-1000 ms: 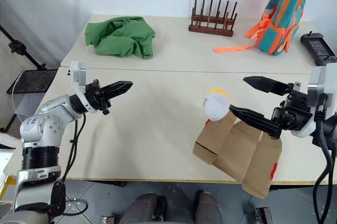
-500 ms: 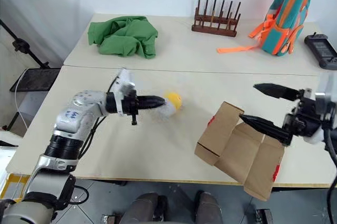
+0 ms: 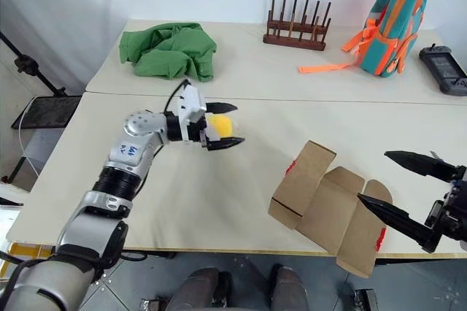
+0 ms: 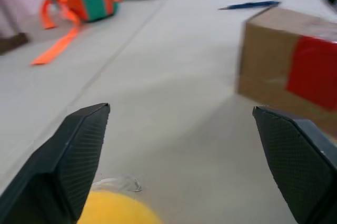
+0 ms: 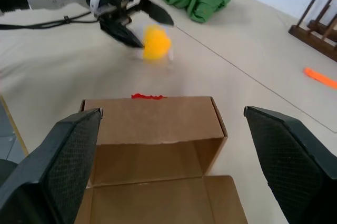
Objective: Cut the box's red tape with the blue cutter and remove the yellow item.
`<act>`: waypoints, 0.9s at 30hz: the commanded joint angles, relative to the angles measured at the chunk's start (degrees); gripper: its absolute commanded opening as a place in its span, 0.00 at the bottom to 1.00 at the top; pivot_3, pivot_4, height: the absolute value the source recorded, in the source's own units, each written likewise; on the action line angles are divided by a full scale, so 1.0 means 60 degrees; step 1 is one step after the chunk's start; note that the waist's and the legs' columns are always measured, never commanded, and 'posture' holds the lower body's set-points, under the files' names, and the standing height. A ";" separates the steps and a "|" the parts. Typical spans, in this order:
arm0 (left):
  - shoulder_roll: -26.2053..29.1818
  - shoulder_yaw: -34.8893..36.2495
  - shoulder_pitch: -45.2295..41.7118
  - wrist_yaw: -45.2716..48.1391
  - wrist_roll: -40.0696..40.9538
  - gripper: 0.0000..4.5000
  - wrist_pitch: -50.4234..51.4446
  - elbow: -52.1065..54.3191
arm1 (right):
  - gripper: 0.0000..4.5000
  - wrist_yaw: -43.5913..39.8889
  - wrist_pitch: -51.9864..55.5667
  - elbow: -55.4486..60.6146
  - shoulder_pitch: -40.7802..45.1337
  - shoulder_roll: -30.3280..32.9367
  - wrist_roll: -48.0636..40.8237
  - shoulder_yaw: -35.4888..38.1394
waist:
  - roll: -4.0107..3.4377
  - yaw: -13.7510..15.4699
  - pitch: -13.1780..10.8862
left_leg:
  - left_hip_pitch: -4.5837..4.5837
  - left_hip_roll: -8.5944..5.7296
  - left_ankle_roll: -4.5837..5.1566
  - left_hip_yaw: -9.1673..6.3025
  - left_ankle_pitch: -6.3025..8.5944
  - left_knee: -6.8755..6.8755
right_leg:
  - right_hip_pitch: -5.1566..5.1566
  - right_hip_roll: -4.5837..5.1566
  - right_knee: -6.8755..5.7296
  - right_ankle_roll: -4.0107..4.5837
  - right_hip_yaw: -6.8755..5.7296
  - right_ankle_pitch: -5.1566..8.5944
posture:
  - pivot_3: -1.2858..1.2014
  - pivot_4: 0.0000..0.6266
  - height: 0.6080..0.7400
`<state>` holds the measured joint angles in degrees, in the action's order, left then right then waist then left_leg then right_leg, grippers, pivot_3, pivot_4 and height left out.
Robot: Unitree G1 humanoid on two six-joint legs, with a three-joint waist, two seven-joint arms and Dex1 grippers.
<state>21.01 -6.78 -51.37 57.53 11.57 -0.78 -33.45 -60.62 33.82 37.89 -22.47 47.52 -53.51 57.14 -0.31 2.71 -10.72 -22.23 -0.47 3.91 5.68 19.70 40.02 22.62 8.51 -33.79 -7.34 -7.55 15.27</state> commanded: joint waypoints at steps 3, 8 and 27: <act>-0.0010 0.0250 -0.0457 -0.0792 -0.0650 0.99 -0.0505 -0.1567 | 1.00 0.0311 -0.0222 0.0189 -0.0074 -0.0075 -0.0275 0.0229 | 0.0001 0.0040 0.0000 | 0.0001 -0.0004 0.0006 0.0007 0.0002 0.0001 | 0.0000 0.0002 0.0000 -0.0002 -0.0005 -0.0001 | 0.52 0.24 1.00; -0.0072 -0.0217 -0.0333 -0.0650 -0.1263 0.99 0.0192 -0.2143 | 1.00 0.0327 -0.0212 0.0133 -0.0126 0.0002 -0.0335 0.0089 | 0.0002 0.0080 -0.0001 | -0.0009 -0.0009 0.0015 0.0001 0.0008 0.0000 | 0.0004 0.0003 0.0003 -0.0002 -0.0015 -0.0001 | 0.52 0.24 1.00; 0.1636 0.1922 0.2750 -0.1520 0.0163 0.05 0.2433 0.2292 | 1.00 -0.0365 -0.1253 -0.0996 0.0926 0.0216 0.0522 -0.1955 | 0.0002 -0.0188 0.0000 | 0.0011 0.0007 0.0007 0.0011 0.0016 0.0011 | -0.0005 0.0002 -0.0010 0.0005 0.0004 0.0003 | 0.52 0.24 1.00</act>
<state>29.85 4.04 -35.29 48.63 11.68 12.37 -23.17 -61.90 27.90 32.42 -17.06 48.16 -50.69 45.17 -0.30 1.58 -10.72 -22.16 -0.44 3.95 5.69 19.79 40.09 22.55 8.55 -33.84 -7.32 -7.49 15.28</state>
